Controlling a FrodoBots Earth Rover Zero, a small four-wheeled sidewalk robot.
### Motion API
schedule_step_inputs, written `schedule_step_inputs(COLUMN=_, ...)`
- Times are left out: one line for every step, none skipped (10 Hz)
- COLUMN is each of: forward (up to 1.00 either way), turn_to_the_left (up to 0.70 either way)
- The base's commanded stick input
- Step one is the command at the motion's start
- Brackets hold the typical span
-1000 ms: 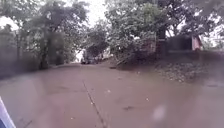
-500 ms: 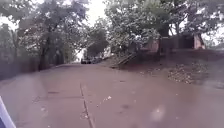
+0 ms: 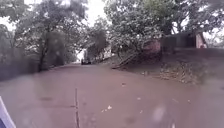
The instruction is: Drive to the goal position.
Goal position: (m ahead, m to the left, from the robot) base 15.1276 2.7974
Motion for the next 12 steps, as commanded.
schedule_step_inputs(forward=0.7, turn_to_the_left=0.35)
schedule_step_inputs(forward=0.7, turn_to_the_left=0.16)
schedule_step_inputs(forward=0.7, turn_to_the_left=0.02)
schedule_step_inputs(forward=0.7, turn_to_the_left=0.0)
schedule_step_inputs(forward=0.7, turn_to_the_left=0.0)
schedule_step_inputs(forward=0.7, turn_to_the_left=0.0)
schedule_step_inputs(forward=0.7, turn_to_the_left=0.0)
schedule_step_inputs(forward=0.7, turn_to_the_left=0.0)
schedule_step_inputs(forward=0.7, turn_to_the_left=0.0)
schedule_step_inputs(forward=0.7, turn_to_the_left=0.0)
schedule_step_inputs(forward=0.7, turn_to_the_left=0.0)
schedule_step_inputs(forward=0.7, turn_to_the_left=0.0)
